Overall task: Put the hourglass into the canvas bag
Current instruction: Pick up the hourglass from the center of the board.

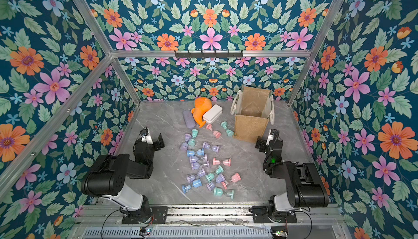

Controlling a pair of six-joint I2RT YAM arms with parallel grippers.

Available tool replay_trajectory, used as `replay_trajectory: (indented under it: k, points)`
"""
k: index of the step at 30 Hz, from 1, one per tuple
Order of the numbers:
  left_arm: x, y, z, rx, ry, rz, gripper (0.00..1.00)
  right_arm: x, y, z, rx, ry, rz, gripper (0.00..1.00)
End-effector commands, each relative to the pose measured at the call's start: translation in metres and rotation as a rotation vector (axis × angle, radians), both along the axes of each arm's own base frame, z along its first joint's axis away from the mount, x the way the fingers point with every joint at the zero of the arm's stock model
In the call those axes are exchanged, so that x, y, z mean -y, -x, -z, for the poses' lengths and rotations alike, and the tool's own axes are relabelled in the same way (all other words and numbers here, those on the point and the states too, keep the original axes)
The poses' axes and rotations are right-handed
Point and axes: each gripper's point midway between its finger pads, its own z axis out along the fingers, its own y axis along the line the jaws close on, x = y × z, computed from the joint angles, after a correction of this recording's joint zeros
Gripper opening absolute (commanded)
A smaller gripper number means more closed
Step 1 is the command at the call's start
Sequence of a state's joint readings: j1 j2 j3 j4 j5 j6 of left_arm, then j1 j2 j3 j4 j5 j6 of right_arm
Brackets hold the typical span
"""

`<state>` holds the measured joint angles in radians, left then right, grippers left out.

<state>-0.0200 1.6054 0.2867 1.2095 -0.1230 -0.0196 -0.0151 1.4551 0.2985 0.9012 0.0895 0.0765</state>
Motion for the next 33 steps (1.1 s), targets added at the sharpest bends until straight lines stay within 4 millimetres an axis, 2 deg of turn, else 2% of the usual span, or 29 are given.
replay_trajectory:
  k: [1,5,10,14,17,20,24,26,30,33]
  points:
    - [0.0,-0.001,-0.003,0.009,-0.009,-0.001,1.0,0.001,-0.003,-0.008,0.031,0.009,0.006,0.99]
    - [-0.002,0.0,-0.007,0.024,-0.006,-0.013,1.0,0.001,-0.002,-0.011,0.049,0.009,0.002,0.99]
    - [0.0,0.002,-0.023,0.005,0.003,0.001,1.0,0.004,0.016,-0.031,0.115,0.009,0.027,0.99]
    - [0.001,0.008,-0.043,0.03,0.017,0.005,1.0,0.009,0.031,-0.042,0.033,-0.064,0.085,0.99]
    - [0.0,0.011,-0.059,0.038,0.08,-0.014,1.0,0.008,0.045,-0.06,0.009,-0.109,0.095,0.99]
    - [-0.012,0.015,-0.065,0.004,0.258,-0.127,1.0,0.025,0.073,-0.065,-0.01,-0.285,0.283,0.99]
    - [-0.022,0.022,-0.068,-0.018,0.421,-0.239,1.0,0.018,0.1,-0.079,0.064,-0.434,0.28,0.99]
    - [-0.025,0.029,-0.067,-0.011,0.49,-0.274,1.0,0.007,0.109,-0.087,0.086,-0.476,0.223,0.99]
    - [-0.013,0.031,-0.07,-0.056,0.524,-0.215,1.0,-0.007,0.125,-0.093,0.03,-0.511,0.163,0.99]
    - [0.003,0.032,-0.074,-0.069,0.556,-0.125,1.0,-0.014,0.13,-0.081,-0.094,-0.525,0.161,0.99]
